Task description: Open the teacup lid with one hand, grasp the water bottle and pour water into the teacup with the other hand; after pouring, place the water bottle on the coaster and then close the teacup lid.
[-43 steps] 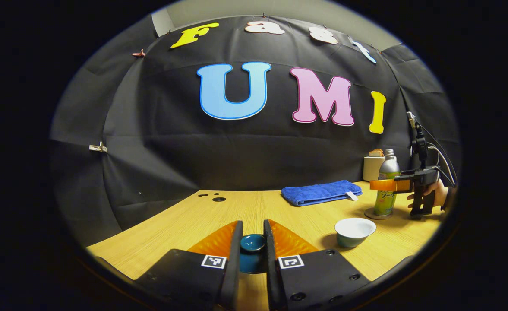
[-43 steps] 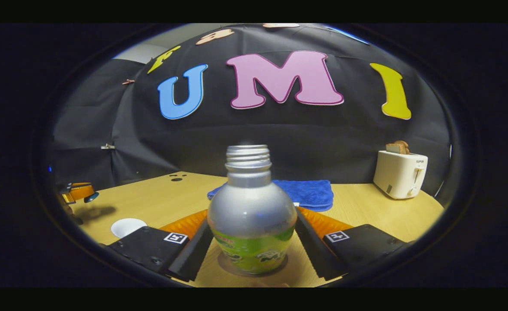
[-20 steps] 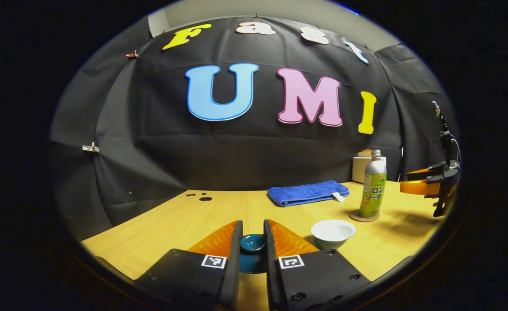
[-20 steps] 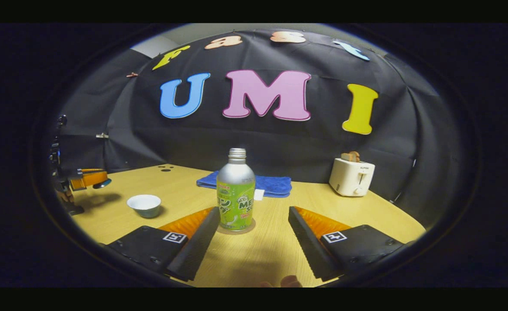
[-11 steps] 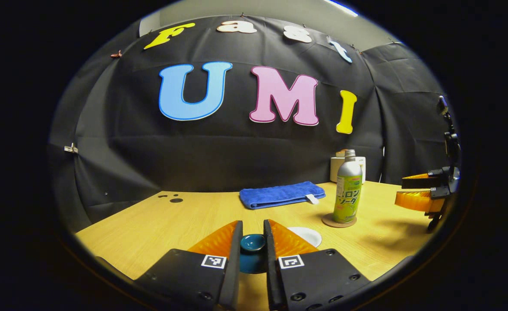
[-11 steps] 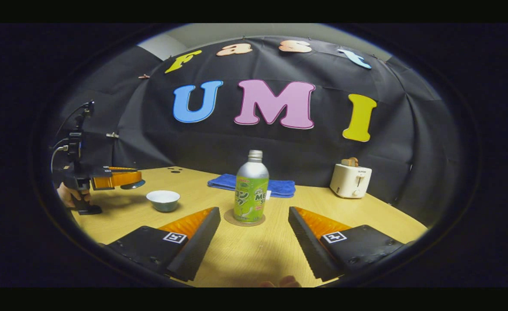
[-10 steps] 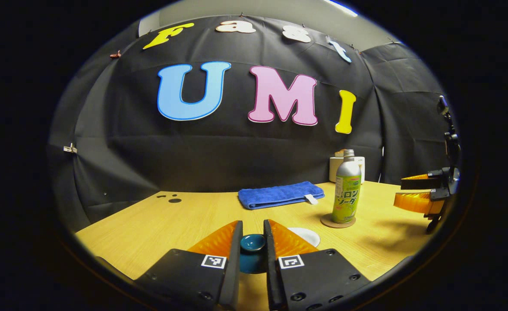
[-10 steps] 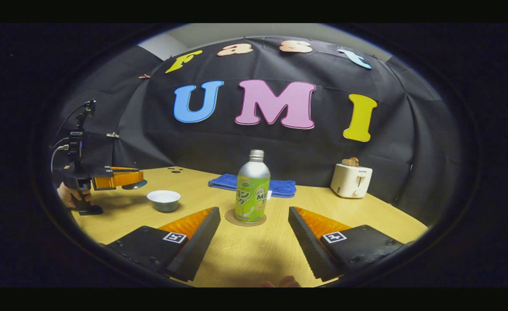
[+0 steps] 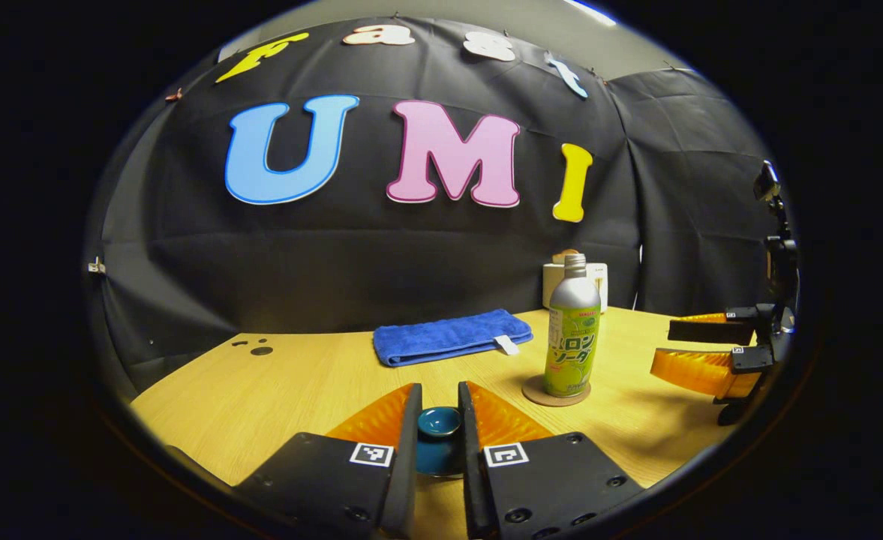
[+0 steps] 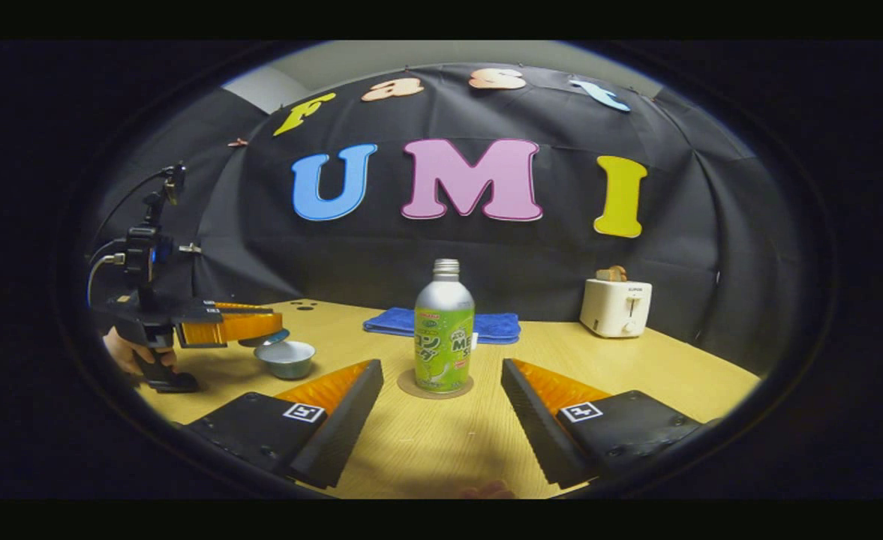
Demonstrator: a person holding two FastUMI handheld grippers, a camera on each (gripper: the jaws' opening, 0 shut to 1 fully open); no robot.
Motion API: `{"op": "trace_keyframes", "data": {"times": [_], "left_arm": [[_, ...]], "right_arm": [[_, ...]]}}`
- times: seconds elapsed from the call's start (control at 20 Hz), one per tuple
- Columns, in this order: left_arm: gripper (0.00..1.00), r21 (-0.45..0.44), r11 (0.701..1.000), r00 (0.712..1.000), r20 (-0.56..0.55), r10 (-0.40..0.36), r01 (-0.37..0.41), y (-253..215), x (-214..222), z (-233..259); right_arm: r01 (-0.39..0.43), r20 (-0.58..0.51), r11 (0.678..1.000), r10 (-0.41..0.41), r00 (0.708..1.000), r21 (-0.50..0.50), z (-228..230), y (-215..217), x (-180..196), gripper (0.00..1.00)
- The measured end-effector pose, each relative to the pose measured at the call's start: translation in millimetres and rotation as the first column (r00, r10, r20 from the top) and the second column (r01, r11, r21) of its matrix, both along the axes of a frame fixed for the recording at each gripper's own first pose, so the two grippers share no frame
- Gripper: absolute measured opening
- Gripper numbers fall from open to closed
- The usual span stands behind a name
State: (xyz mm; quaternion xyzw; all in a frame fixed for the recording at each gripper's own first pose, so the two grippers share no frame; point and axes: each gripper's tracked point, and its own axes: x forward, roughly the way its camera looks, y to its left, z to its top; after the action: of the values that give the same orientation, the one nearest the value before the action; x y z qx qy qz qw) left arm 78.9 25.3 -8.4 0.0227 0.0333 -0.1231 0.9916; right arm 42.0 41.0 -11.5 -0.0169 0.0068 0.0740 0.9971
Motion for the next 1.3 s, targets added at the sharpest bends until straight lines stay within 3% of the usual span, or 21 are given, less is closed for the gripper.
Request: {"op": "trace_keyframes", "data": {"times": [0.15, 0.95, 1.2, 1.3], "left_arm": [[0.3, 0.007, 1.0, 1.0, -0.026, -0.013, 0.013, -7.5, 7.3, -4.9], [0.32, 0.075, 0.997, 0.993, -0.114, -0.006, 0.014, -12.3, 20.6, -24.8], [0.38, 0.06, 0.998, 0.994, -0.105, 0.019, -0.013, -5.7, 16.6, -22.5], [0.47, 0.033, 0.999, 0.996, -0.08, 0.035, -0.032, -0.2, 9.1, -18.4]], "right_arm": [[0.052, 0.004, 0.998, -0.052, 0.999, 0.032, 0.3, -12.8, 3.1, 0.98], [0.04, 0.004, 0.999, -0.04, 0.999, 0.025, 1.8, -10.8, 2.2, 0.98], [0.041, 0.004, 0.999, -0.041, 0.999, 0.025, 1.8, -10.8, 1.8, 0.98], [0.04, 0.004, 0.999, -0.041, 0.999, 0.025, 1.5, -10.7, 1.8, 0.98]]}}
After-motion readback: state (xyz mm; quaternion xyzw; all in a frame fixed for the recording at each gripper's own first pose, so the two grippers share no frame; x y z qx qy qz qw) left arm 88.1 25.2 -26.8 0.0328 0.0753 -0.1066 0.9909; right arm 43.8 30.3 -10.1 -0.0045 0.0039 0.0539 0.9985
